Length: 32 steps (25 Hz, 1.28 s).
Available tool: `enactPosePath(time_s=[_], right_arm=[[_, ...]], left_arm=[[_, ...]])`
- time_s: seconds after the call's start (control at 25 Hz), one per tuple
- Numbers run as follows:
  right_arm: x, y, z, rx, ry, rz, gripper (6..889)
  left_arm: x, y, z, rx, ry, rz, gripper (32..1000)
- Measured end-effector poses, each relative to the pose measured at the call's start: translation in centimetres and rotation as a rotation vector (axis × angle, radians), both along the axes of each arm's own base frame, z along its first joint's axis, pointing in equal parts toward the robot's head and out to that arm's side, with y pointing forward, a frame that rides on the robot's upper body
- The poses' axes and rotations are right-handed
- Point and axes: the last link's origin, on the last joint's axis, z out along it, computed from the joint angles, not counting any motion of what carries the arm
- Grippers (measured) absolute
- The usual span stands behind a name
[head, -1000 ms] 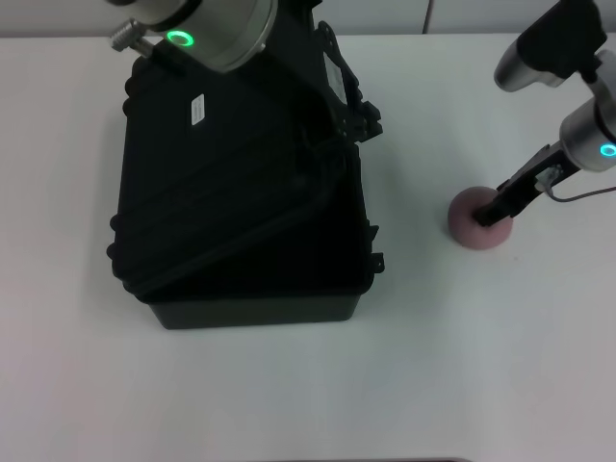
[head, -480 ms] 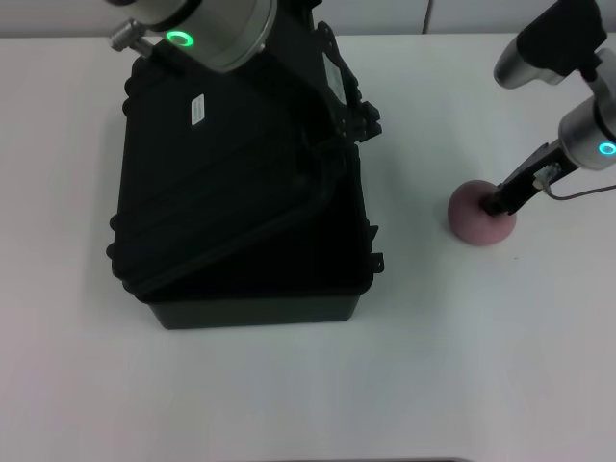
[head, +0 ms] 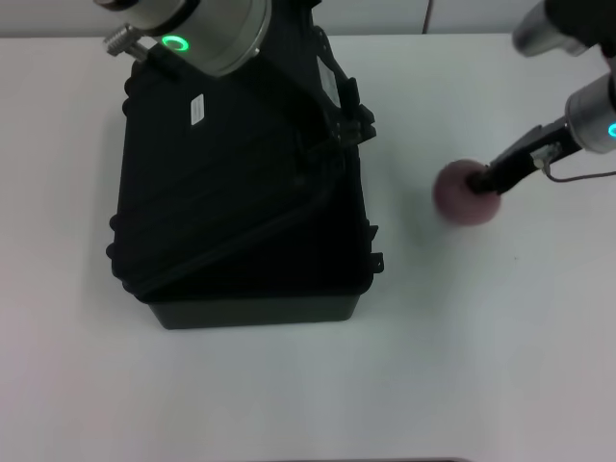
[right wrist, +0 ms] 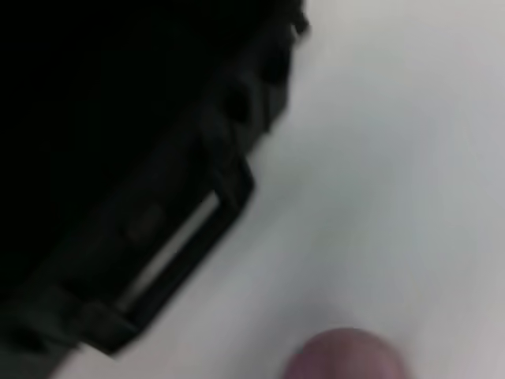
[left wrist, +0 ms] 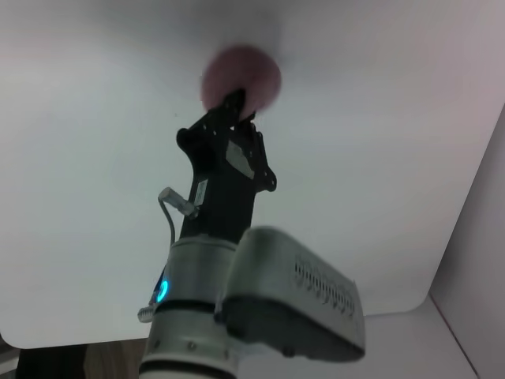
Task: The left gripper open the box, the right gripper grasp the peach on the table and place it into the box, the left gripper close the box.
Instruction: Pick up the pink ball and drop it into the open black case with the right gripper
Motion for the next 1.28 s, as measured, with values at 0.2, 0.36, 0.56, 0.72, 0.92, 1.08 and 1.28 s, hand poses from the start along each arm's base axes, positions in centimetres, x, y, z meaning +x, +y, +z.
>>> enactPosePath(time_s=[0.2, 0.36, 0.56, 0.72, 0.92, 1.08, 1.28], right_arm=[[-0.9, 0.0, 1.9, 0.043, 0.152, 0.023, 72], [-1.6, -0.1, 3.2, 0.07, 0.286, 0.043, 43], [-1.9, -0.2, 3.3, 0.119, 0.45, 0.095, 39], [-1.9, -0.4, 1.9, 0.128, 0.505, 0.135, 39], [-2.1, -0.5, 0.1, 0.162, 0.552, 0.188, 49], [-2.8, -0.4, -1.2, 0.17, 0.554, 0.237, 63], [-4.0, 0.0, -2.8, 0.163, 0.529, 0.296, 80]], left_arm=[[-0.2, 0.0, 0.0, 0.003, -0.002, 0.004, 99], [-0.3, 0.0, 0.0, 0.001, -0.001, -0.001, 99], [-0.3, 0.0, 0.0, -0.001, -0.003, -0.007, 99], [-0.3, 0.0, -0.1, -0.002, -0.003, -0.008, 100], [-0.3, 0.1, -0.3, -0.011, 0.0, -0.005, 100], [-0.3, 0.1, -0.4, -0.015, 0.0, -0.004, 100], [-0.1, 0.1, -0.4, -0.019, -0.005, -0.008, 100]])
